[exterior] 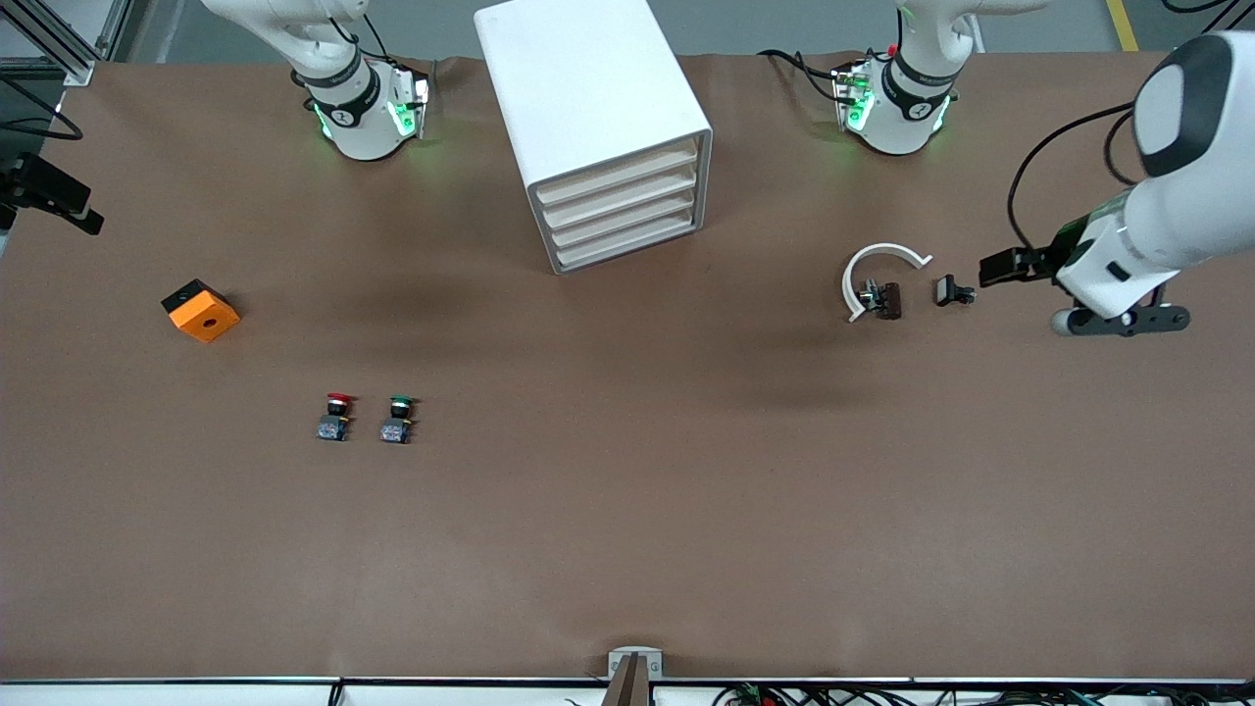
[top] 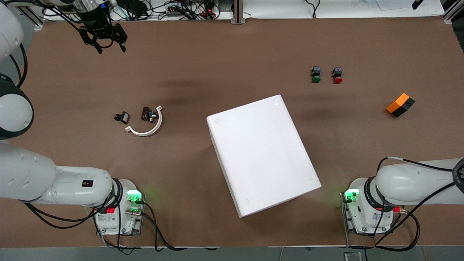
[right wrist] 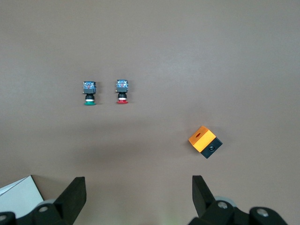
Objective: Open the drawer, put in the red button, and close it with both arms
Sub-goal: 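Move the left gripper from rest toward the white drawer cabinet, then hook the left gripper on the top drawer front while the right gripper reaches out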
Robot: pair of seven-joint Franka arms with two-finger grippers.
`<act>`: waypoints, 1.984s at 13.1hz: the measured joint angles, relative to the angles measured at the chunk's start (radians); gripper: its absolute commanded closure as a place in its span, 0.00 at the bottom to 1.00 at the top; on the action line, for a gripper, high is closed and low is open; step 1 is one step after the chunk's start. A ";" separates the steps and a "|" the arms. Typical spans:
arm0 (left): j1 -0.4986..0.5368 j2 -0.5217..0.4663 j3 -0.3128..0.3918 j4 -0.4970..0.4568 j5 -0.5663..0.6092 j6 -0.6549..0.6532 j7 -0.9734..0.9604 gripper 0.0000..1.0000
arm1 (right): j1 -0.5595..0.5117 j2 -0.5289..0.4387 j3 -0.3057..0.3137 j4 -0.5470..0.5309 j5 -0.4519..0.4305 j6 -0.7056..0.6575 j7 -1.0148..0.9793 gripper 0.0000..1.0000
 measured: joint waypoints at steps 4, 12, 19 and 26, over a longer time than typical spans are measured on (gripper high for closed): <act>-0.003 0.039 -0.031 -0.039 0.000 0.079 -0.083 0.00 | 0.000 0.000 0.000 0.000 -0.001 0.001 0.000 0.00; -0.158 0.278 -0.173 0.081 0.000 0.160 -0.833 0.00 | 0.003 -0.001 0.002 0.017 -0.001 0.005 0.000 0.00; -0.259 0.476 -0.250 0.246 -0.111 -0.045 -1.433 0.00 | 0.007 -0.001 0.004 0.020 0.008 0.008 0.001 0.00; -0.242 0.659 -0.254 0.366 -0.440 -0.265 -1.715 0.00 | 0.007 -0.001 0.004 0.021 0.009 0.008 0.001 0.00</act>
